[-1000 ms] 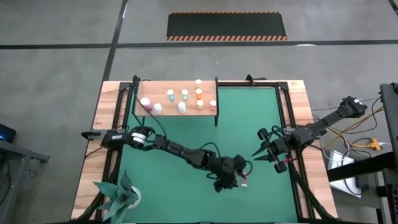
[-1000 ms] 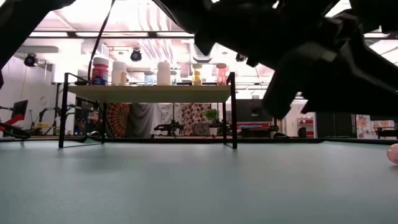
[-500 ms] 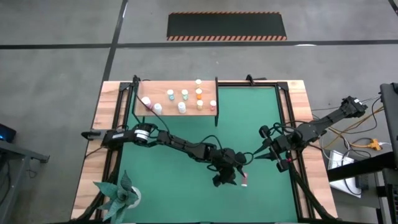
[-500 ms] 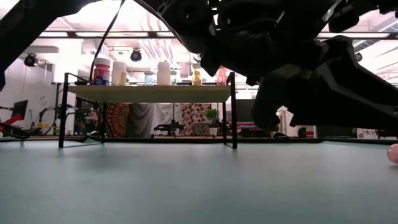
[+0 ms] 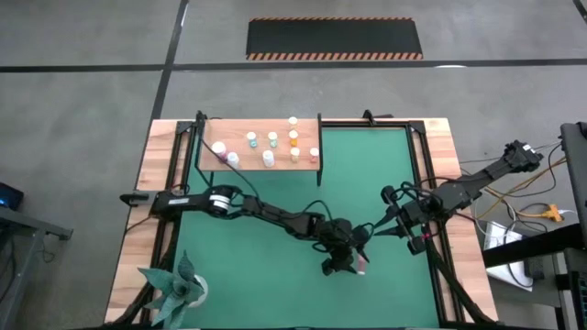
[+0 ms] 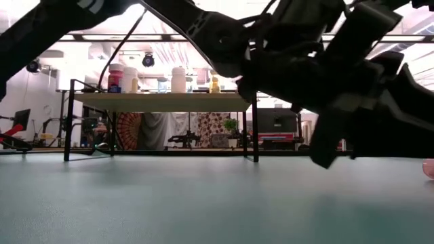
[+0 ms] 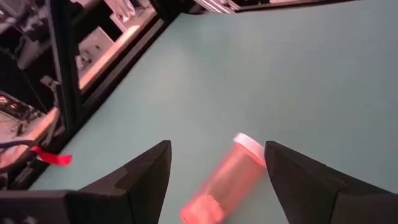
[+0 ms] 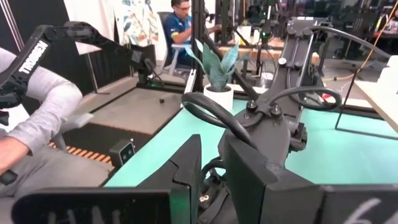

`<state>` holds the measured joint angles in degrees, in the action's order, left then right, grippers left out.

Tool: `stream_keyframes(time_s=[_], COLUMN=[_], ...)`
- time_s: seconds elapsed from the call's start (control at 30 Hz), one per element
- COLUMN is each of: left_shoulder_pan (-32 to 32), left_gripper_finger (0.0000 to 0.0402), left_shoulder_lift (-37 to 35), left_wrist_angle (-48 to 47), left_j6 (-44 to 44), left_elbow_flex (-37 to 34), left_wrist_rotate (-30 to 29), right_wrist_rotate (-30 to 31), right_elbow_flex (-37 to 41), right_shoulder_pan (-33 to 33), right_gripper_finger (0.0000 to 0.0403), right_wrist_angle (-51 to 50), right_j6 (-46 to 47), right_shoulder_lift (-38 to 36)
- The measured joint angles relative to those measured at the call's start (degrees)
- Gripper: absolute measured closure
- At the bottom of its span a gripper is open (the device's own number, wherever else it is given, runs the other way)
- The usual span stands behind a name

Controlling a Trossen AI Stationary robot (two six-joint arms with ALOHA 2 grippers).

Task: Pick and place medicine bottles onto shelf by color
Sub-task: Put the pink pill bottle on the shelf

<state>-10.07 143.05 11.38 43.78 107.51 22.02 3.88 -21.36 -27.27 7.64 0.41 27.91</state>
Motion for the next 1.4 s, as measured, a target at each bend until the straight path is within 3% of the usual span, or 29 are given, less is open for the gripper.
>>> stream_keyframes(time_s=[0.5, 0.8, 0.9, 1.4], left_shoulder_pan=[0.24, -0.17, -0.48, -2.16], left_gripper_finger=[0.0163, 0.0252, 0.0278, 0.0345], left_shoulder_lift=[2.84, 2.77, 2.64, -1.49], left_wrist_angle=[-6.69, -7.34, -7.52, -18.12], left_j6=[-8.59, -9.45, -14.50, -18.13], left_elbow_flex=[3.17, 3.42, 3.33, 2.78], left_wrist_rotate=[0.53, 0.17, 0.19, -5.46], right_wrist_rotate=[-1.05, -1.05, -1.09, -2.84], right_elbow_flex=[-0.50, -0.50, -0.50, -0.50], right_shoulder_pan=[0.00, 0.00, 0.00, 0.00], right_gripper_finger=[0.0342, 0.0342, 0.0342, 0.0342], right_wrist_angle=[-1.17, -1.18, -1.23, -1.38], right_j6=[1.52, 1.54, 2.01, 2.75], right_shoulder_lift=[1.33, 1.41, 1.39, 1.39])
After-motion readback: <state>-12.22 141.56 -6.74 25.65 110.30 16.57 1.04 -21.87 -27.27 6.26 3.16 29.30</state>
